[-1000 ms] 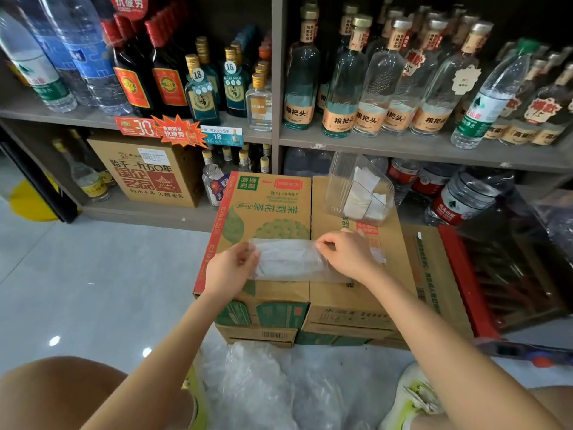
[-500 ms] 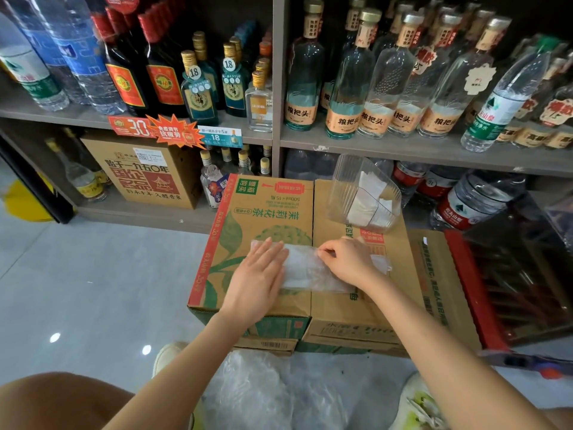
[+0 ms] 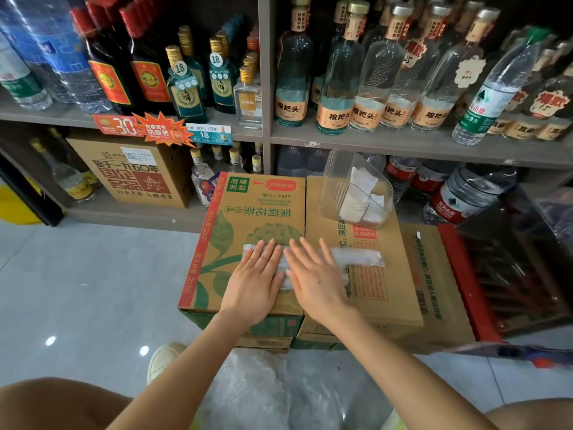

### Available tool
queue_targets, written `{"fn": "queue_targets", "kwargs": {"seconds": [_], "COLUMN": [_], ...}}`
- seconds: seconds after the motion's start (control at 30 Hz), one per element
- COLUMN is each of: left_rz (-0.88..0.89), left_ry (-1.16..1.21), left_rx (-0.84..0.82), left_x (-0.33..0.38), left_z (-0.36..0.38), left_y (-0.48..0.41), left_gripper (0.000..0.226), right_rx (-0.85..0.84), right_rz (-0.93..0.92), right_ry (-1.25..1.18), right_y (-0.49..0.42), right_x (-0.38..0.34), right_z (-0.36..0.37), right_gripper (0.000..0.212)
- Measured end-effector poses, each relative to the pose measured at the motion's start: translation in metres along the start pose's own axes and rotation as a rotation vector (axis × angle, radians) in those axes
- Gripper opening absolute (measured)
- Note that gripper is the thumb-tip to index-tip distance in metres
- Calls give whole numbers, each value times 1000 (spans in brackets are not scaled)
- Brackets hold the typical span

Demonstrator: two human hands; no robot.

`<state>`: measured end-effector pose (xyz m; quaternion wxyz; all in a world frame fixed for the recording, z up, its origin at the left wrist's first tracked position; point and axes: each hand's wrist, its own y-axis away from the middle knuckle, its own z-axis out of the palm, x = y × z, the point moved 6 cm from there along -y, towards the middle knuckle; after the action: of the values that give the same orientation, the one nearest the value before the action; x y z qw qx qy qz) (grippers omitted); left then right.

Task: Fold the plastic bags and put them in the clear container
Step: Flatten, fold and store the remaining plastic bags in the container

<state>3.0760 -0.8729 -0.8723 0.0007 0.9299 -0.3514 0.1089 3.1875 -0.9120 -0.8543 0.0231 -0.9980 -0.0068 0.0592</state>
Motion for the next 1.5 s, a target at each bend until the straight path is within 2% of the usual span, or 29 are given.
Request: {"fn": "queue_targets", "kwargs": {"seconds": [0.07,0.23,0.33,0.43,0.5,0.63,0.7,0.8,0.87,0.93,1.1,1.2,1.37,1.5], "left_rz": [-4,-5,-18,-31,-36,-28,-38,-64,-132,-146,61,-21,-128,-277], "left_ry": [-12,-33,-45,-56,-54,-11,51,277,484,585,408,455,522,506], "left_rx": [-8,-51,-59,-71,-79,-88,-78,-47,9,72,148,137,92,127], "left_x": [-1,-2,-3,-3,-4,-5,-6,-9,-15,-22,-27,-26,-29,-32], "left_z": [2,6,8,9,9,7,5,-4,-14,-23,-28,-38,-44,-43], "left_y": [0,-2,-3,-2,-3,-4,-4,-3,1,10,36,35,27,25], "left_gripper": [63,77,82,82,84,98,104,93,79,66,67,59,62,28], "right_rx": [-107,-177,-221,-227,-108,86,158,291,321,342,277,187,49,20], "right_rz": [7,137,283,344,276,-61,-117,-156,-162,-174,-126,1,165,196], "right_ry": [-11,72,139,126,74,101,72,5,-37,-68,-139,-199,-296,-355], "right_y": [4,29,53,64,61,52,48,45,46,50,61,57,38,21], "right_x": [0,60,116,134,119,62,50,45,44,42,41,47,51,58], "right_z": [11,9,4,-4,-14,-20,-19,-20,-21,-25,-31,-38,-43,-32], "right_gripper": [60,58,66,73,71,57,43,10,8,12,35,29,25,24]}}
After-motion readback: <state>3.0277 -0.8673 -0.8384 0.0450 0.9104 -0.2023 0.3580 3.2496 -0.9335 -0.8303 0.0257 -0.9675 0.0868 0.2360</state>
